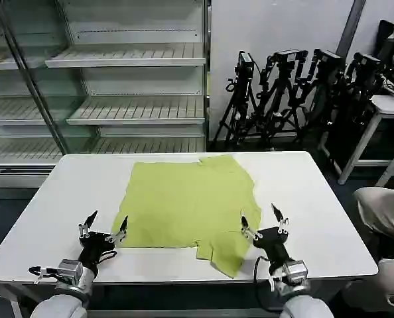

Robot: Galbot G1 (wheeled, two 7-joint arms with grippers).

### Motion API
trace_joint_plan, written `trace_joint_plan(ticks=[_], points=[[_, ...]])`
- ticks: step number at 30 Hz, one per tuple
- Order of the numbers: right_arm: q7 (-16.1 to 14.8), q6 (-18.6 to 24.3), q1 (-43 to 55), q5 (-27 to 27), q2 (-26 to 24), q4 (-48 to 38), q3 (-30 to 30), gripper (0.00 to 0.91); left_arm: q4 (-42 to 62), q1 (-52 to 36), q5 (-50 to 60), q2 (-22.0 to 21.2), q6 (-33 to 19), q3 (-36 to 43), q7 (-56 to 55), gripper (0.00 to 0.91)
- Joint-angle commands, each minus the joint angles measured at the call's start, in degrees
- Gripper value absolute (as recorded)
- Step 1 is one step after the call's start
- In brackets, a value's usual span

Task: Fold and organize the clothes.

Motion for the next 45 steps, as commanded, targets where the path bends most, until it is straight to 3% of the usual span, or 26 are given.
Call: trace_joint_plan(ticks=[1,8,15,26,27,28,29,45], points=[[0.45,-1.38,-6.25,1.78,-3.22,2.42,-1.49,0.907,-2.19,3.81,-2.76,0.92,7.56,-0.03,-2.61,0.907],[2.19,-2.08,-10.14,1.71,-3.57,3.48,-2.60,0.907,-1.39,3.09,-8.47,1.26,11.87,-1.72,-2.23,0.907],[5.27,-6.56,-8.94,4.54,-2.77,3.53,-4.49,0.907,2.34,0.90,-9.21,1.19,12.91,-2.38,-2.51,0.907],[5.90,-7.46,-7.78,4.91,-2.19,2.83,-5.46,0.907,2.49,0.77,-9.96,0.94,13.17,-2.98,-2.18,0.907],[5.91,-7.53,-7.66,4.92,-2.13,2.86,-5.62,0.645,2.54,0.66,-10.06,0.94,13.18,-3.08,-2.13,0.262],[5.93,-7.62,-7.56,4.96,-2.05,2.81,-5.72,0.322,2.53,0.61,-10.14,0.95,13.20,-3.18,-2.06,0.262],[5.94,-7.71,-7.47,4.98,-2.00,2.70,-5.85,0.000,2.44,0.58,-10.12,0.93,13.22,-3.21,-2.03,0.020],[5.54,-9.96,-5.79,8.45,-1.60,1.56,-6.54,0.000,1.19,1.11,-10.17,0.18,12.57,-2.30,-0.68,0.020]])
